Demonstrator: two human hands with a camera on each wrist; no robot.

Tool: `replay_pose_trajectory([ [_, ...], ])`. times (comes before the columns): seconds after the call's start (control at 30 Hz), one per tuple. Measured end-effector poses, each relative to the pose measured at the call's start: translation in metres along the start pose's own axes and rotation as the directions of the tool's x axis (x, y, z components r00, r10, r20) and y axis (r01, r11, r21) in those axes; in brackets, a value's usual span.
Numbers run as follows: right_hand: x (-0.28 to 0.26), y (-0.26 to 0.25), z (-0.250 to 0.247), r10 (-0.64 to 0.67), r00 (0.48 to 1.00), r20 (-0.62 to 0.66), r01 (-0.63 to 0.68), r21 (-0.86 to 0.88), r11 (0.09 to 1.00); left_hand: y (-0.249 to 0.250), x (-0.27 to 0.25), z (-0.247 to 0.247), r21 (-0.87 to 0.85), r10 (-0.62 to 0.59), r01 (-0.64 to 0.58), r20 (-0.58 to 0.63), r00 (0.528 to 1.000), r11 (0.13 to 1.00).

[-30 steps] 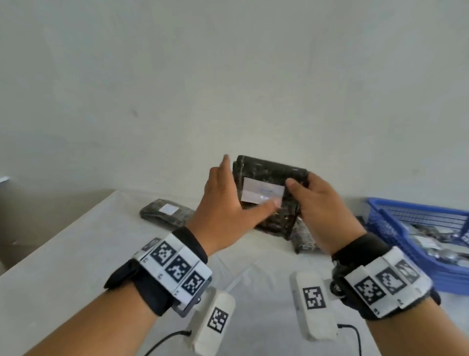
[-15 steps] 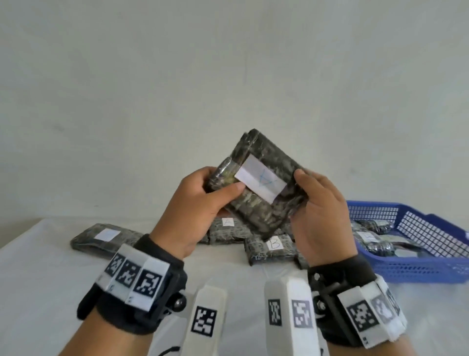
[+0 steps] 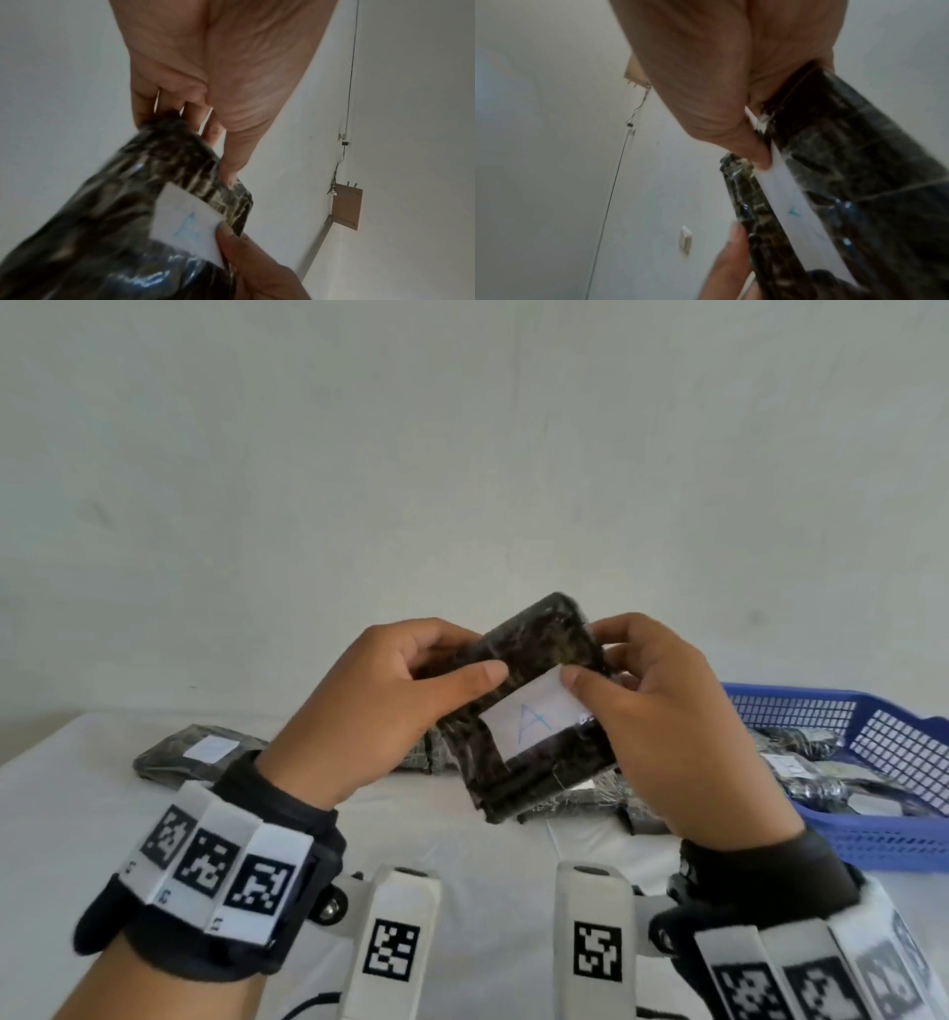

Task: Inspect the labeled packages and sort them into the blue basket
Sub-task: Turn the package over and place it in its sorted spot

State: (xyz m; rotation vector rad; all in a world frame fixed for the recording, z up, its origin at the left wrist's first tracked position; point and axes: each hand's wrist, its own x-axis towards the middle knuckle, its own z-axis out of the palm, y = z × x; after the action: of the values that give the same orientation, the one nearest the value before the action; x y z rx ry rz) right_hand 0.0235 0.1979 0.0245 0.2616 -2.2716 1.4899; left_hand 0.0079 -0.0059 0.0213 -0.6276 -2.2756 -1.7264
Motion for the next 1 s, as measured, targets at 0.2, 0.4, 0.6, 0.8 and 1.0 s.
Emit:
replay_pose_trajectory([
  [0.2,-0.009,-0.011,0.006,0.060,0.993,0.104,-0.091,0.330,0.939,-0.002,-0.001,-0.004,-0.263,-0.041,-0.003,-0.160,0.986,0.965],
  [0.4,-0.013,-0.015,0.010,-0.104,0.992,-0.067,0.117,0.239,0.964,0.004,-0.007,0.009,-0.139,0.149,-0.176,-0.181,0.972,0.975],
  [0.6,-0.011,-0.012,0.008,-0.125,0.990,-0.067,0.138,0.255,0.957,0.004,-0.006,0.018,-0.298,0.067,-0.103,-0.129,0.989,0.949],
  [0.8,-0.011,-0.012,0.010,-0.079,0.996,-0.047,0.089,0.263,0.961,0.002,-0.006,0.022,-0.203,0.111,-0.150,-0.195,0.975,0.968],
  [1.0,-0.014,-0.016,0.014,-0.098,0.991,-0.095,0.116,0.198,0.973,0.002,-0.007,0.025,-0.115,0.162,-0.196,-0.252,0.954,0.974],
])
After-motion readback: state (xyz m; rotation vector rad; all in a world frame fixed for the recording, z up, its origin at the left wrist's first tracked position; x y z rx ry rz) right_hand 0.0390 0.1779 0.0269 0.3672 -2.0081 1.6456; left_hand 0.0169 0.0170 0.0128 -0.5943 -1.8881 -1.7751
